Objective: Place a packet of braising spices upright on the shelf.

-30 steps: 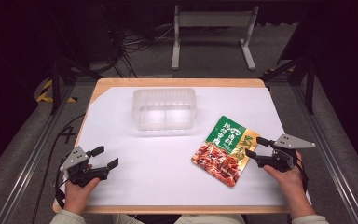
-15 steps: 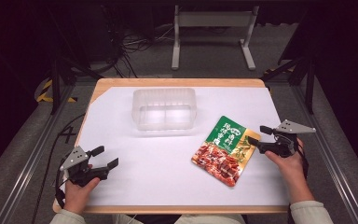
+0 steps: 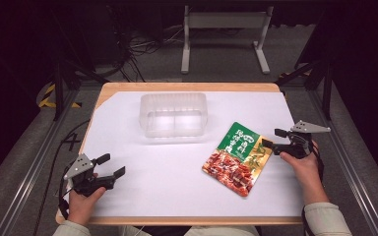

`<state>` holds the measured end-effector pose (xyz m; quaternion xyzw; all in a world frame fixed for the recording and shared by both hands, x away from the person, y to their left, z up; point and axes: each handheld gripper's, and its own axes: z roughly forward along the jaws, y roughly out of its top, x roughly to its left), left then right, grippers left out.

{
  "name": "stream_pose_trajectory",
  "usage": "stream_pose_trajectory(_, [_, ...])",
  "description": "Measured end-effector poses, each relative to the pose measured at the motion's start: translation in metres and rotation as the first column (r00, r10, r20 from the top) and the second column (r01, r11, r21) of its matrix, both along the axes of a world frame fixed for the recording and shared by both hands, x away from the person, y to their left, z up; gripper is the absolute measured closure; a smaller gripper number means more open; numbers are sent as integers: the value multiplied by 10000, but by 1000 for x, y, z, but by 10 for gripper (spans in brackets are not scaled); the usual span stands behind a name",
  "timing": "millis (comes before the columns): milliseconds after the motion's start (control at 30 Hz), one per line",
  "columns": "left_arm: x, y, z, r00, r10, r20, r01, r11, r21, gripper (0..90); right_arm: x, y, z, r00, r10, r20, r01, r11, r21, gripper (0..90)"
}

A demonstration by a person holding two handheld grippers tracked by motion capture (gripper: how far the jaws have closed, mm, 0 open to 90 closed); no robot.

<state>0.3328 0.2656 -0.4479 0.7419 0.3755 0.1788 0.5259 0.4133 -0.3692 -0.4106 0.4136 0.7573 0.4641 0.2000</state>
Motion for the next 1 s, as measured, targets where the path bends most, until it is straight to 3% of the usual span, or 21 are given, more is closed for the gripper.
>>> stream_pose_trajectory(167, [0, 0, 0, 10000, -1, 1, 1, 10000, 9, 202, 6, -5, -9, 9996, -71, -263, 71, 10000, 7, 225])
stream_pose_trajectory(500, [0, 0, 0, 10000, -12, -8, 12, 10000, 13, 202, 11, -12, -25, 9923, -94, -1233, 98, 9999, 33, 250])
stream_pose_trajectory(767, [0, 0, 0, 10000, -8, -29, 8, 10000, 26, 202, 12, -12, -29, 9879, -26, -1552, 27, 10000, 1, 268])
stream_pose_trajectory(1000, [0, 0, 0, 10000, -21, -27, 22, 10000, 21, 202, 13, -13, -30, 9820, 234, -1875, -185, 9994, 281, 313])
